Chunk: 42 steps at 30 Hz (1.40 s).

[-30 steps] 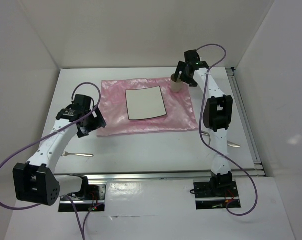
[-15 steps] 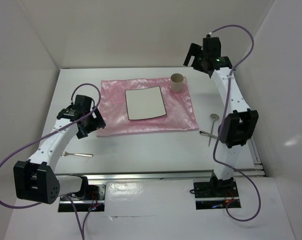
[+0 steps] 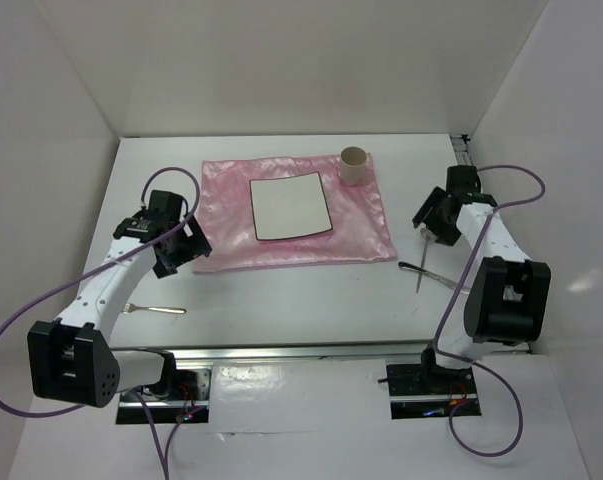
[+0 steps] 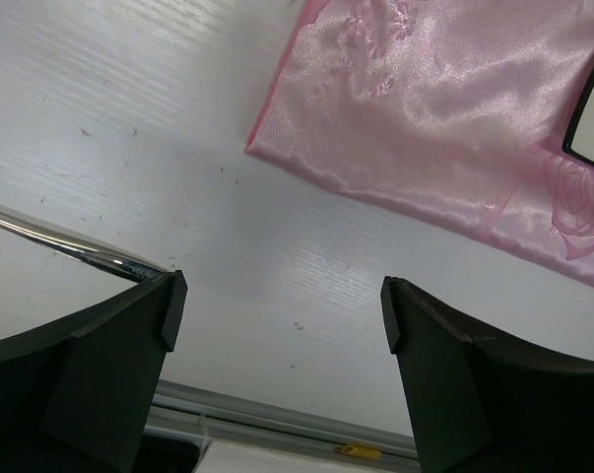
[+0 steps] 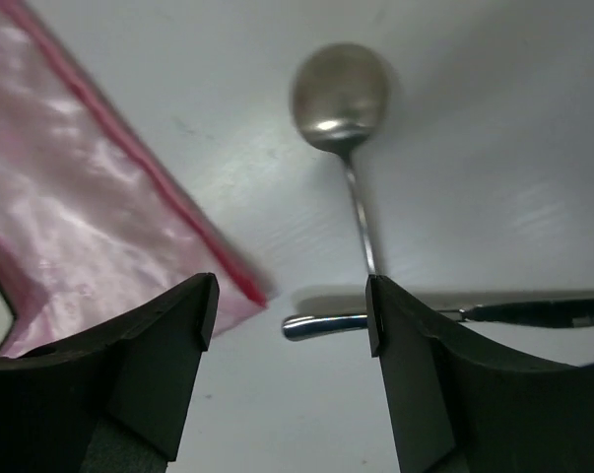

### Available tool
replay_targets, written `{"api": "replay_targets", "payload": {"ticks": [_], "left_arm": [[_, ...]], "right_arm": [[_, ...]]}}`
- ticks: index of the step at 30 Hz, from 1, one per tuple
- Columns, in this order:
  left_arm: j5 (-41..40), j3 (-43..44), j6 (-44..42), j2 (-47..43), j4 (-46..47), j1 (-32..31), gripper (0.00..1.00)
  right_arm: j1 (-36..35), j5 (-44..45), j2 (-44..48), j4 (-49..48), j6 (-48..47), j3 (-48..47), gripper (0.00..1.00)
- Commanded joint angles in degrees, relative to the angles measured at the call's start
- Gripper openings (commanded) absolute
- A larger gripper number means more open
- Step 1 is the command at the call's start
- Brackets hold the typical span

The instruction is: Set the dinner table for one person

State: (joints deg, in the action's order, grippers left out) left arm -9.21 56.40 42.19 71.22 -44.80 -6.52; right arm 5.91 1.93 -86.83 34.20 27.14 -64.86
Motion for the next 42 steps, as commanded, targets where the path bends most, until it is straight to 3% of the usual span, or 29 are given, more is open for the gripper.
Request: {"api": "replay_targets", "payload": {"ticks": [1, 8, 14, 17, 19, 22, 25, 28, 30, 31, 36, 42], "left_arm": [[1.0, 0.1, -0.4, 0.5, 1.5, 0.3, 1.0], [2.1, 0.1, -2.2, 1.0, 1.6, 0.3, 1.0], [3.3, 0.1, -2.7, 1.0, 1.6, 0.3, 1.0], [3.3, 0.1, -3.3, 0.5, 1.6, 0.3, 1.0], [2.7, 0.1, -3.3, 0.5, 1.6, 0.3, 1.0], [2.7, 0.1, -3.3, 0.5, 1.6, 0.3, 1.0], [2.7, 0.1, -3.3, 0.5, 1.0, 0.3, 1.0], [2.2, 0.7, -3.3, 0.5, 0.5, 0.3, 1.0], [2.2, 0.7, -3.3, 0.5, 0.5, 0.3, 1.0], [2.2, 0.7, -3.3, 0.5, 0.5, 0.3, 1.0], [2.9, 0.7, -3.3, 0.0, 1.1, 0.3, 1.0], [3.4, 0.7, -3.3, 1.0, 1.1, 0.3, 1.0]], "right_arm": [[1.5, -2.1, -0.1, -0.9, 2.7, 1.0, 0.72], [2.8, -3.0, -0.9, -0.9, 9.4, 6.6, 0.76], [2.8, 4.8, -6.0, -3.4, 7.1, 3.3, 0.75], [3.3, 4.7, -10.3, -4.1, 4.1, 1.4, 0.73], [3.8, 2.6, -13.7, -4.8, 2.8, 0.9, 0.68], [3.8, 2.5, -16.5, -4.8, 2.8, 0.3, 0.52], [3.8, 2.5, -17.1, -6.1, 2.8, 1.0, 0.46], [3.8, 4.5, -15.8, -6.1, 2.8, 1.1, 0.24], [3.8, 6.7, -13.6, -5.0, 2.8, -1.2, 0.04], [3.8, 7.3, -12.3, -5.0, 2.8, -1.8, 0.0], [3.8, 8.2, -2.3, -6.9, 0.4, -3.9, 0.0], [-0.1, -3.9, 1.0, -13.3, -9.9, -5.2, 0.0]]}}
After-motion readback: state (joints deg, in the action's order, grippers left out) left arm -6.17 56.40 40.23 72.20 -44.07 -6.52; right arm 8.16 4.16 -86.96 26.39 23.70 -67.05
